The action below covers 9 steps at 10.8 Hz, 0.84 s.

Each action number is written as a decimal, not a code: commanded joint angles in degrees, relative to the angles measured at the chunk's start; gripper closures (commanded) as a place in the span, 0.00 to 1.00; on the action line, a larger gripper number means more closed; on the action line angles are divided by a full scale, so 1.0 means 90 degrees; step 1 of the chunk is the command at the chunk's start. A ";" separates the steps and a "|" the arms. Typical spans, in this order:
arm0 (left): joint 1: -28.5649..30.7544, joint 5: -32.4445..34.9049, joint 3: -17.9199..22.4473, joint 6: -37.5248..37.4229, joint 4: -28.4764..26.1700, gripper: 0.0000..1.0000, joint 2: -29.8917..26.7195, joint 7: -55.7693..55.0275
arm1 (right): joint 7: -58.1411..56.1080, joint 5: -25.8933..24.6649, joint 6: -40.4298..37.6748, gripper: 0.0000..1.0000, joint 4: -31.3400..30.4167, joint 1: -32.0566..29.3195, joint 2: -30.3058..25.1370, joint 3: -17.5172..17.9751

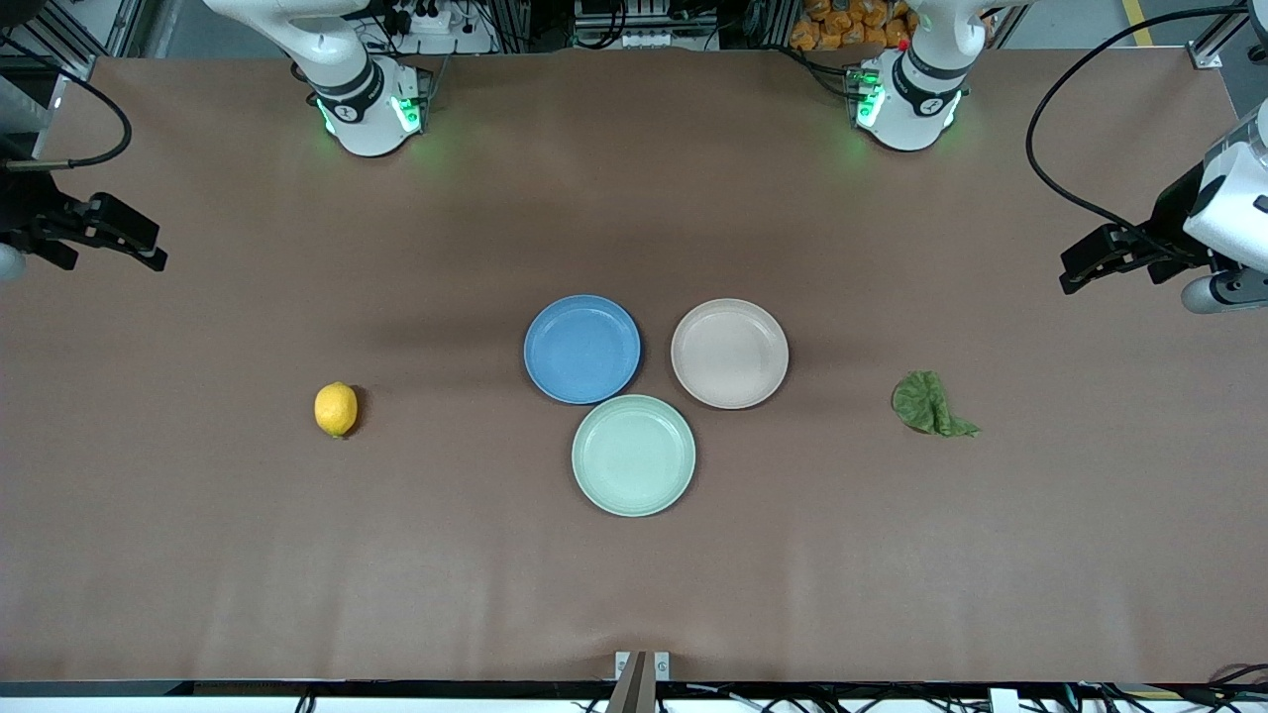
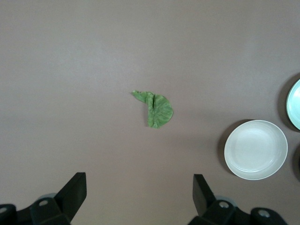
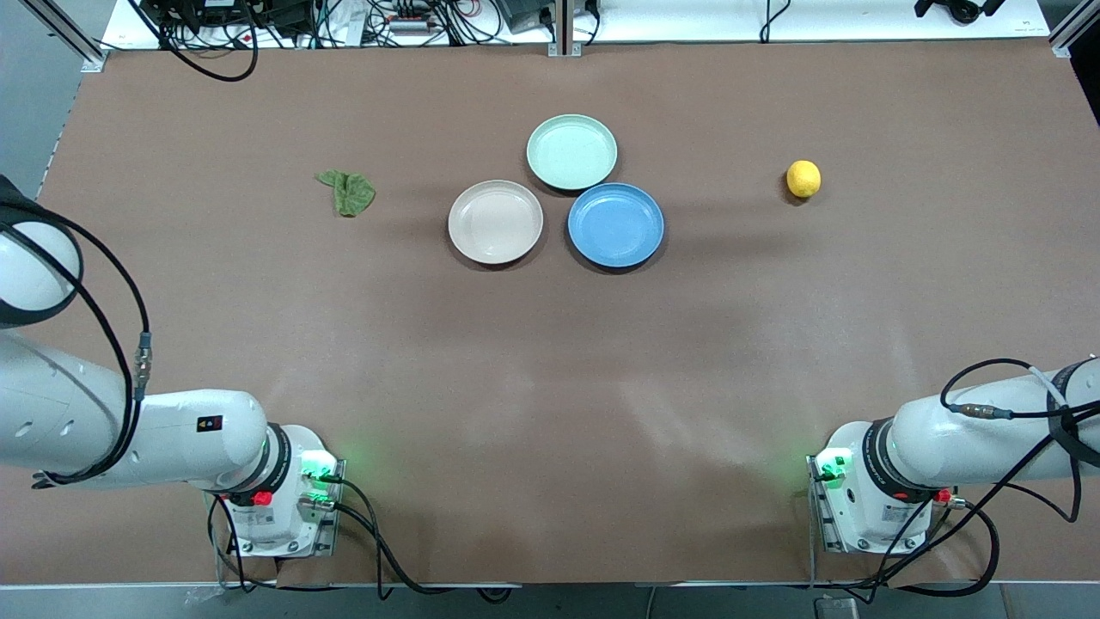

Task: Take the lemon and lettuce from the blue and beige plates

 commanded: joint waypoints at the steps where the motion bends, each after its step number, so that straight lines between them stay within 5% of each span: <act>1: 0.0033 -0.0035 -0.0002 -0.0123 0.0119 0.00 0.0039 0.0155 | 0.0091 0.0072 -0.0173 0.00 0.0097 -0.0017 0.0028 -0.0014; 9: -0.0006 -0.0065 -0.0002 -0.0123 0.0207 0.00 0.0078 0.0126 | 0.0091 0.0043 -0.0105 0.00 0.0116 -0.0037 0.0048 -0.0014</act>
